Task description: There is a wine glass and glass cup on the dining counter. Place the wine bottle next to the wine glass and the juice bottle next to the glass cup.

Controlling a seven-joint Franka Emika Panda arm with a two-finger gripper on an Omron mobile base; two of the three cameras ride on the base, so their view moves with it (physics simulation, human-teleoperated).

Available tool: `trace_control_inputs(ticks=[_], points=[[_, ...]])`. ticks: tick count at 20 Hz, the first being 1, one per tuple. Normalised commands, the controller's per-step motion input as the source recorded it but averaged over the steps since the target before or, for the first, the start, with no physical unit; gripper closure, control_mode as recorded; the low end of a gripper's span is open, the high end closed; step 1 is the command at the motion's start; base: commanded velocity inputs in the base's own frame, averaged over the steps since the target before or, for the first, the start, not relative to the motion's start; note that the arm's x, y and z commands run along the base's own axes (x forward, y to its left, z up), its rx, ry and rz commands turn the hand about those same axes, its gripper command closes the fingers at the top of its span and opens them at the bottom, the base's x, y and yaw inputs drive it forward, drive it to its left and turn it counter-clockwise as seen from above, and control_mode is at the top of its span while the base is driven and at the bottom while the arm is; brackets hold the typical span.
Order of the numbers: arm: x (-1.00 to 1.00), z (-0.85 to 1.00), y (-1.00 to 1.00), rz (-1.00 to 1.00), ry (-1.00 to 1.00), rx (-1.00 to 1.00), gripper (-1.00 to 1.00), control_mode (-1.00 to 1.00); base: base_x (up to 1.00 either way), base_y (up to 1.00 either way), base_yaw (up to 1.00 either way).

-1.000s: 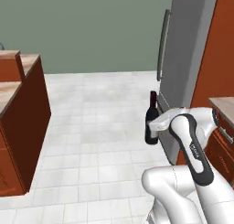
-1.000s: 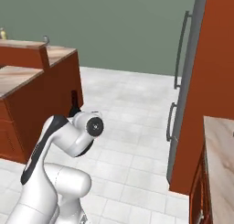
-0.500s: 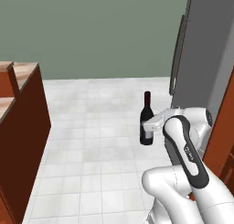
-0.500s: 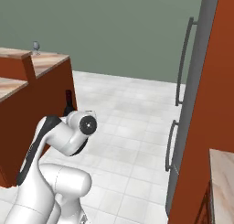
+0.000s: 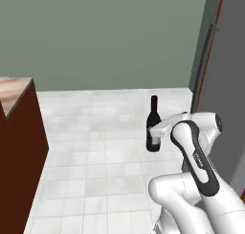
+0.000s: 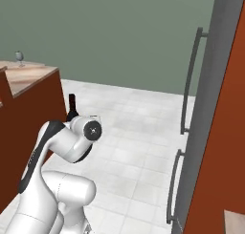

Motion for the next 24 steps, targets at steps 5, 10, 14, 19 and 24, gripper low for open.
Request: trace_control_inputs(ticks=[5, 10, 14, 19, 24], points=[[0.00, 0.00, 0.00, 0.00, 0.00, 0.00, 1.00, 1.00, 0.94, 0.08, 0.00], [0.00, 0.00, 0.00, 0.00, 0.00, 0.00, 1.00, 1.00, 0.94, 0.08, 0.00], [0.00, 0.00, 0.00, 0.00, 0.00, 0.00, 1.00, 1.00, 0.94, 0.09, 0.00], [0.00, 0.00, 0.00, 0.00, 0.00, 0.00, 1.00, 1.00, 0.94, 0.09, 0.00], [0.00, 0.00, 0.00, 0.00, 0.00, 0.00, 1.00, 1.00, 0.94, 0.10, 0.00]])
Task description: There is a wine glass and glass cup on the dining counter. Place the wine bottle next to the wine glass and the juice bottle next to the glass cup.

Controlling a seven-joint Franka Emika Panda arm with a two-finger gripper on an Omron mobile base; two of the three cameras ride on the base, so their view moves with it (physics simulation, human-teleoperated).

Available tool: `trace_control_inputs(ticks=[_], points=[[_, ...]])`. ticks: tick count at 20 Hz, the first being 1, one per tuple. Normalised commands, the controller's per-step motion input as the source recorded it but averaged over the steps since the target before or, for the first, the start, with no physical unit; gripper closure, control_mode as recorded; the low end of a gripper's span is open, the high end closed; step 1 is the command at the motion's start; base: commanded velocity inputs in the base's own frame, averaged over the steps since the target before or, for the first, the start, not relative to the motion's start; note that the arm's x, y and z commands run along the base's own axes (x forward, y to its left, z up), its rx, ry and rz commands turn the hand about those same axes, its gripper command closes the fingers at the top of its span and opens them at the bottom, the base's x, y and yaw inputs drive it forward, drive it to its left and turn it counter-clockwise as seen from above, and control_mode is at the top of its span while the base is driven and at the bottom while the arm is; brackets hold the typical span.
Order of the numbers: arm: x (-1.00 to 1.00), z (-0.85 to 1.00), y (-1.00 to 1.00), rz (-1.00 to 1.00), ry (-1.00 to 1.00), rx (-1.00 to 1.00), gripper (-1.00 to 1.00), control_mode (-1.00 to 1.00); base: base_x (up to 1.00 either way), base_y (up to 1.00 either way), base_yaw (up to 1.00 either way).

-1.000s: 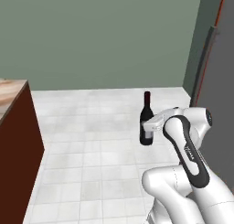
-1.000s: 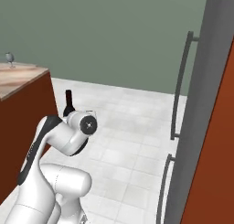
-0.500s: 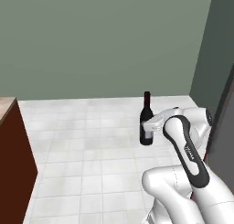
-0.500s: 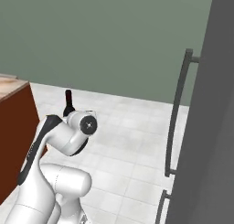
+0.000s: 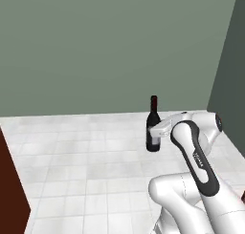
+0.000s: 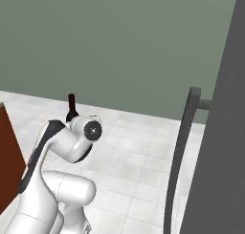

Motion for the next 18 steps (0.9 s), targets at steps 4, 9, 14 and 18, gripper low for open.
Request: trace_control_inputs(ticks=[4, 9, 14, 18], points=[[0.00, 0.00, 0.00, 0.00, 0.00, 0.00, 1.00, 1.00, 0.94, 0.13, 0.07], [0.00, 0.00, 0.00, 0.00, 0.00, 0.00, 1.00, 1.00, 0.94, 0.06, 0.18], [0.00, 0.00, 0.00, 0.00, 0.00, 0.00, 1.00, 1.00, 0.91, 0.01, 0.26], [0.00, 0.00, 0.00, 0.00, 0.00, 0.00, 1.00, 1.00, 0.89, 0.00, 0.29]])
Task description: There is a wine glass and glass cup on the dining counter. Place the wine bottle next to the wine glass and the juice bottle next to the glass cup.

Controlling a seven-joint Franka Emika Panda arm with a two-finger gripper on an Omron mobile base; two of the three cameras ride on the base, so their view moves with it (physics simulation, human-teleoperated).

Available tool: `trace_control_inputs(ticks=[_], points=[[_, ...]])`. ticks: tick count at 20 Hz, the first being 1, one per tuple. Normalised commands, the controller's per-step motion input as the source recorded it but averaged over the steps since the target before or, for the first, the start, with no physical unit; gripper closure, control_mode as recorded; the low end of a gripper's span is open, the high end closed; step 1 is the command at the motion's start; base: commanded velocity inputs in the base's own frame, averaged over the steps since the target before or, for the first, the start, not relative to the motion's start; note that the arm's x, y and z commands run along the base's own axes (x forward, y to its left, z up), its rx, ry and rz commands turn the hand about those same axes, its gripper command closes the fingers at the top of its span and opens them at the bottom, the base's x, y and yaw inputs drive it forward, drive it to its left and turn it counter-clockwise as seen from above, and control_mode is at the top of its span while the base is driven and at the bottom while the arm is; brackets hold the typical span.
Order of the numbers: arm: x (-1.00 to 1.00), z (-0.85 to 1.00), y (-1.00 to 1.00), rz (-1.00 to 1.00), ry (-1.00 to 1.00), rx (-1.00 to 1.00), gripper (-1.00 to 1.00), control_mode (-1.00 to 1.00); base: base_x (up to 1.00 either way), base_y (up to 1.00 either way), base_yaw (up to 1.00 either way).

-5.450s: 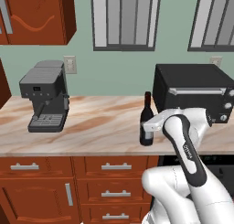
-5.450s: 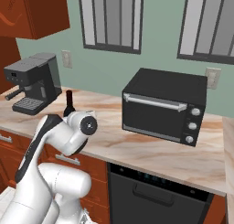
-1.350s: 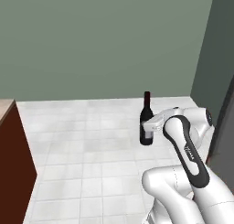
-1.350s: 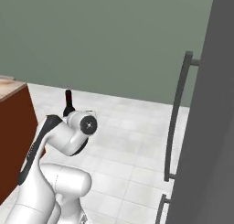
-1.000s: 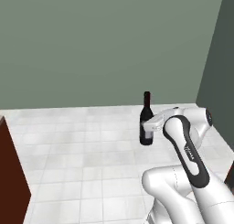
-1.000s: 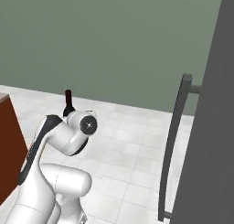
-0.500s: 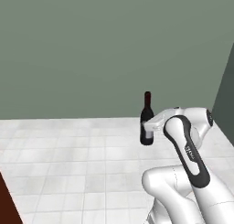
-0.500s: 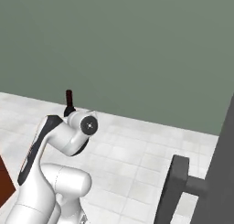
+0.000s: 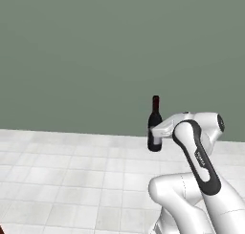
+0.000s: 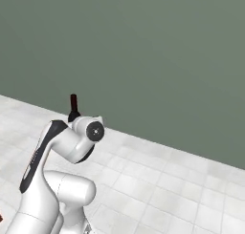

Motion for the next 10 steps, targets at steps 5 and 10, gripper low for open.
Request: trace_control_inputs(ticks=[5, 10], points=[[0.00, 0.00, 0.00, 0.00, 0.00, 0.00, 1.00, 1.00, 0.86, 0.00, 0.33], [0.00, 0.00, 0.00, 0.00, 0.00, 0.00, 1.00, 1.00, 0.81, 0.00, 0.40]])
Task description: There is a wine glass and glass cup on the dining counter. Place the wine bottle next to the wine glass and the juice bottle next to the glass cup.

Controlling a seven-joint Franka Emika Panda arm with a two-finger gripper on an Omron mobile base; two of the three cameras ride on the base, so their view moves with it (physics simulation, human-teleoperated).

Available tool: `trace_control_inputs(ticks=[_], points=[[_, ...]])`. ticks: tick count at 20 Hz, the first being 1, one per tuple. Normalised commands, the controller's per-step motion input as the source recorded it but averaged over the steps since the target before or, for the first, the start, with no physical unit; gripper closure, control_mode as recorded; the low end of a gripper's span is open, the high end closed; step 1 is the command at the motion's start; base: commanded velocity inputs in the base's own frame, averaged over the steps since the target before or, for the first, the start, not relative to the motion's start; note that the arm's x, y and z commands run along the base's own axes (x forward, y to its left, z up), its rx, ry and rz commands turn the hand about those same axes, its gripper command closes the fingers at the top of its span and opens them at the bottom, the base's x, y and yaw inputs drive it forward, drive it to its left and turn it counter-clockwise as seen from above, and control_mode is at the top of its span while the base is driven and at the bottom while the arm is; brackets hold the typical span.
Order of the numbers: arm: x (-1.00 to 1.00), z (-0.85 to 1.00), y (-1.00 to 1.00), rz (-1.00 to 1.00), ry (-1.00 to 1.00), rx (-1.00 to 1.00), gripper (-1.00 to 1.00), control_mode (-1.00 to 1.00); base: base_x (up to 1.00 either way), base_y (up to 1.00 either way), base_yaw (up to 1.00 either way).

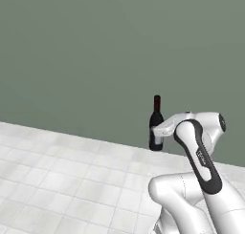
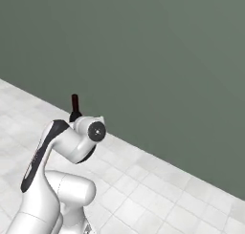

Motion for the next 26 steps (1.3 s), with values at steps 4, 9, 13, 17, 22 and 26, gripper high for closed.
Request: trace_control_inputs(ticks=[4, 9, 13, 17, 22, 26], points=[[0.00, 0.00, 0.00, 0.00, 0.00, 0.00, 1.00, 1.00, 0.72, 0.00, 0.51], [0.00, 0.00, 0.00, 0.00, 0.00, 0.00, 1.00, 1.00, 0.65, 0.00, 0.60], [0.00, 0.00, 0.00, 0.00, 0.00, 0.00, 1.00, 1.00, 0.63, 0.00, 0.62], [0.00, 0.00, 0.00, 0.00, 0.00, 0.00, 1.00, 1.00, 0.61, 0.00, 0.64], [0.00, 0.00, 0.00, 0.00, 0.00, 0.00, 1.00, 1.00, 0.51, 0.00, 0.72], [0.00, 0.00, 0.00, 0.00, 0.00, 0.00, 1.00, 1.00, 0.53, 0.00, 0.68]])
